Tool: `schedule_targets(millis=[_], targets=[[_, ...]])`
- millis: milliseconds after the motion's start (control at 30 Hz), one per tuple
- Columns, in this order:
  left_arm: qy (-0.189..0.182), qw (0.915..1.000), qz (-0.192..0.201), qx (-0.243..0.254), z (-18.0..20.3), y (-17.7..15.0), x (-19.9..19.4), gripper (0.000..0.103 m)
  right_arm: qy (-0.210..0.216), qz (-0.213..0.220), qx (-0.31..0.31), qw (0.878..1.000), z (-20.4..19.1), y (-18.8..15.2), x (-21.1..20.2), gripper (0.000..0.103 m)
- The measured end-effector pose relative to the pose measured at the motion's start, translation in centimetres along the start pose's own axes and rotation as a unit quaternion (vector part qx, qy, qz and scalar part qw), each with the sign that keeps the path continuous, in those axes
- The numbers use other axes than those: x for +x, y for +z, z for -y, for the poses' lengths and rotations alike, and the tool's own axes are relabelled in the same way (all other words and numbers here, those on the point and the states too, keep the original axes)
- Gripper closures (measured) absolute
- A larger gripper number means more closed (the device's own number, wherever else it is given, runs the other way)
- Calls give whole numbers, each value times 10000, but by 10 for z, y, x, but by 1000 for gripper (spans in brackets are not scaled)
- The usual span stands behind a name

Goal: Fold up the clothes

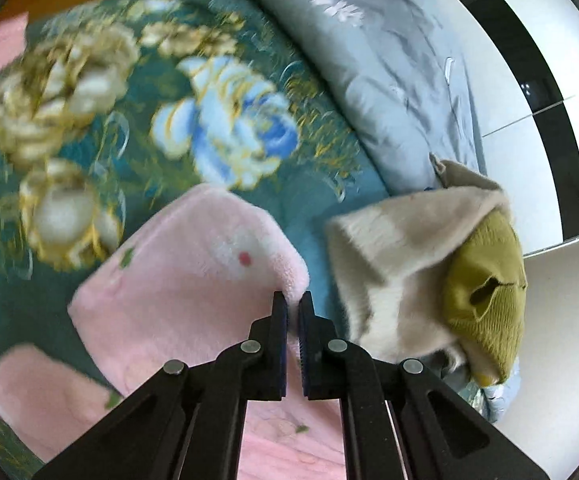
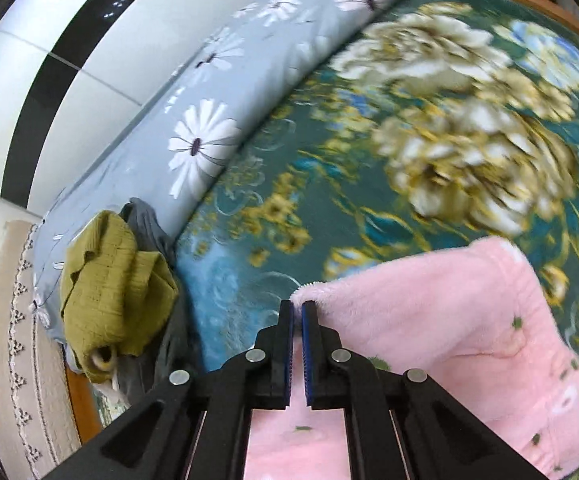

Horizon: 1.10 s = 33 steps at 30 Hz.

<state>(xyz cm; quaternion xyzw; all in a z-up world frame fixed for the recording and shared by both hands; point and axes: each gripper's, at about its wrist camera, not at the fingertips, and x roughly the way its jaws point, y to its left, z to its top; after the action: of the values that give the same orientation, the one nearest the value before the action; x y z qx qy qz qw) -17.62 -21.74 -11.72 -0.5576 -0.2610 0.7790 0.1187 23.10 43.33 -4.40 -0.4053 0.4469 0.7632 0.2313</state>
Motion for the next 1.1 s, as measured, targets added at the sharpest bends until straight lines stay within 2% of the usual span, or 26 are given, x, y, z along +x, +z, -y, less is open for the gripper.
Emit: schedule_targets(millis=[167, 333, 467, 567, 633, 733, 767, 800, 867, 1000, 1100], targets=[[165, 9998, 61, -17, 16, 23, 18, 98, -125, -91, 52, 9999, -24, 21, 45, 99], [350, 9991, 194, 133, 32, 36, 44, 98, -328, -36, -87, 9994, -36, 31, 70, 99], [687, 9976, 0, -64, 19, 37, 69, 98, -497, -166, -24, 9986, -29, 31, 91, 99], [901, 9957, -64, -189, 11, 35, 82, 98, -433, -246, 38, 9988, -25, 28, 100, 99], [1060, 9941, -52, -201, 8, 32, 86, 98, -383, -299, 80, 9988, -21, 27, 106, 95], [900, 9955, -48, -309, 9, 26, 82, 97, -270, -272, 127, 9992, -22, 26, 96, 89], [791, 9963, -114, -327, 11, 25, 80, 92, -196, -268, 114, 9994, -23, 26, 91, 70], [683, 9969, -180, -343, 13, 23, 76, 78, -106, -249, 76, 9996, -24, 26, 84, 46], [466, 9982, -323, -169, 21, 15, 63, 59, 80, -202, -37, 9998, -24, 26, 66, 42], [114, 9983, -467, 323, 39, -4, 30, 59, 437, -70, -290, 9986, -19, 24, 19, 42], [-227, 9977, -325, 558, 37, -28, -15, 56, 638, 174, -290, 9974, 8, 17, -25, 42]])
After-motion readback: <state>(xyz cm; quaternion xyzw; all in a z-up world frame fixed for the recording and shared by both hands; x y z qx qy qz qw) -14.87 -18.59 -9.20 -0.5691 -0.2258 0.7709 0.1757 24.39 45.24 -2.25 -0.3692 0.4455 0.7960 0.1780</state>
